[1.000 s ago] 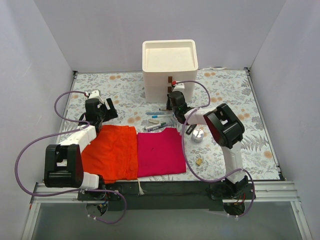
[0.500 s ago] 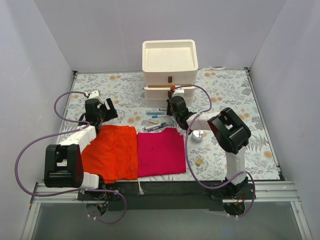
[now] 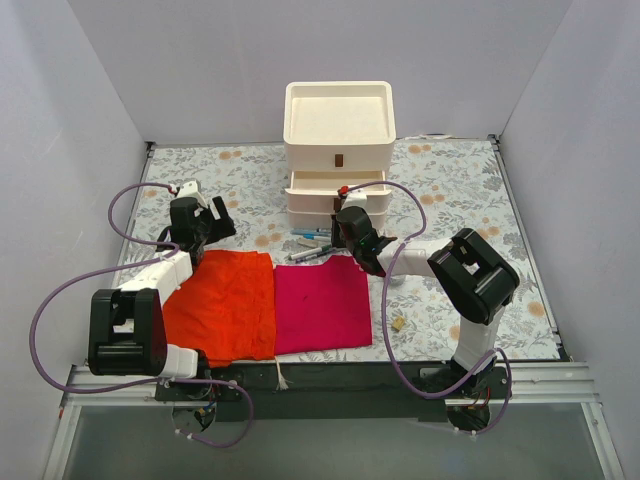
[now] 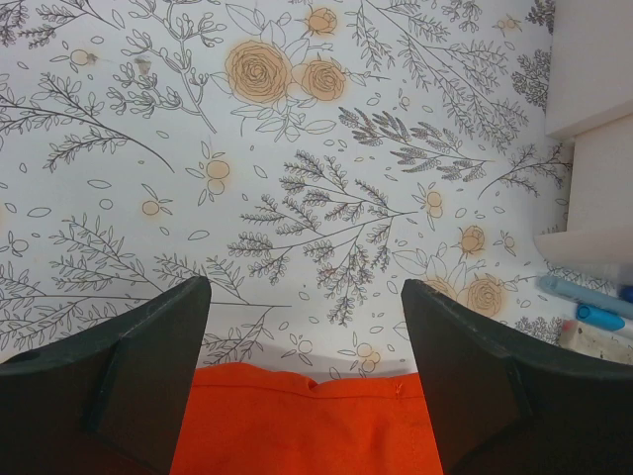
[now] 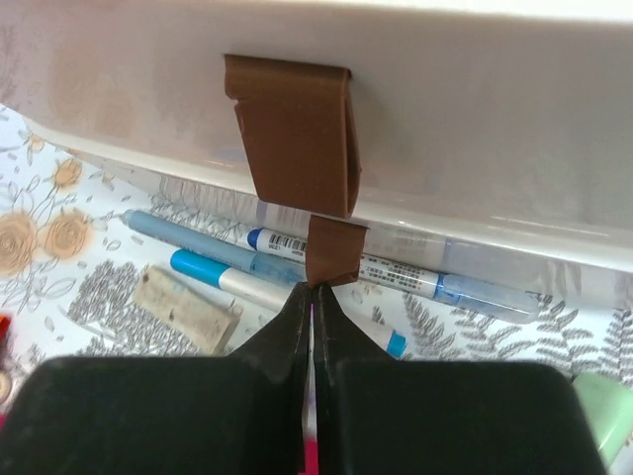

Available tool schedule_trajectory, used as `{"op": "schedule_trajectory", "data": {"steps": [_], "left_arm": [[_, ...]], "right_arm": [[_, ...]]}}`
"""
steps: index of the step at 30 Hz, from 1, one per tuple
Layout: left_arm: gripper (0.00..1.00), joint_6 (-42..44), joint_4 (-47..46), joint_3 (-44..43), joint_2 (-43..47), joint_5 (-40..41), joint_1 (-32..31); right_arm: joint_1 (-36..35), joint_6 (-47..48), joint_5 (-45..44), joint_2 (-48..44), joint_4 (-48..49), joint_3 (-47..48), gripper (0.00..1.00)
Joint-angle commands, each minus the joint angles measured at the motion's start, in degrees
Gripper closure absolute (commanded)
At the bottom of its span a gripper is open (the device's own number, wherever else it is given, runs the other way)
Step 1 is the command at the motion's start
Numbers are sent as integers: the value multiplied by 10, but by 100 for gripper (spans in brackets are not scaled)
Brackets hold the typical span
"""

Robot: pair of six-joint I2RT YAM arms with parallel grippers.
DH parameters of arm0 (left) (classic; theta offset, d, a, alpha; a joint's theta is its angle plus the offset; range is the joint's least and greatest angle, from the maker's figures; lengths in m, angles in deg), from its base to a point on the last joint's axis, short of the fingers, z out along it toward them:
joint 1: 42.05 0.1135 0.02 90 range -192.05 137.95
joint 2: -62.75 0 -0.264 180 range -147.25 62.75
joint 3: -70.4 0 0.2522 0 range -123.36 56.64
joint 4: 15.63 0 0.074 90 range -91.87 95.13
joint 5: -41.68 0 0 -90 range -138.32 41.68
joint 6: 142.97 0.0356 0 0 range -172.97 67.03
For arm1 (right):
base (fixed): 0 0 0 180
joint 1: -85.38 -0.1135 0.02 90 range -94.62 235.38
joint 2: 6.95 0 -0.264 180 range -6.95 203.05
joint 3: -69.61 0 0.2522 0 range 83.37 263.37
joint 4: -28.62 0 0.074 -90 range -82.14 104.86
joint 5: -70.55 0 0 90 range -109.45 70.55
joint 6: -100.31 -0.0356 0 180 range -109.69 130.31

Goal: Sort the stationery into containers
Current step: Open the drawer in the storage box, then close the drawer in the storage box.

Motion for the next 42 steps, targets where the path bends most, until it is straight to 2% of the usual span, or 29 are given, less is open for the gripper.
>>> {"op": "schedule_trajectory", "data": {"steps": [1, 7, 8, 9, 11, 12, 13, 18, 19, 22, 30, 42], "left_arm": [[21, 0, 5, 6, 17, -21, 3], [21, 1, 16, -3, 10, -44, 2], [22, 1, 18, -5, 9, -63, 2], [25, 2, 18, -10, 6, -156, 2], [47, 15, 7, -24, -10, -282, 2], [64, 9, -4, -27, -19, -385, 2], [100, -30, -30, -32, -28, -416, 1], [100, -116, -83, -62, -118, -506, -25], [100, -128, -127, -63, -130, -521, -31], [100, -179, -211, -79, -169, -525, -50], [100, -282, -303, -151, -222, -524, -101], [100, -238, -357, -206, -294, -427, -110]], "right_arm": [[-22, -16, 24, -31, -16, -17, 99], [-24, -8, 38, -37, -14, -28, 99], [-24, 1, 41, -38, -15, -28, 99], [-24, 8, 44, -39, -14, -28, 99], [-24, 14, 44, -39, -13, -29, 99], [-23, 14, 42, -42, -13, -30, 99], [-24, 13, 43, -43, -10, -30, 99], [-24, 12, 42, -42, 4, -34, 99], [-23, 14, 39, -40, 5, -34, 99], [-19, 12, 38, -35, 10, -35, 99], [-13, 9, 37, -37, 14, -49, 99], [-7, 16, 32, -31, 18, -45, 99]]}}
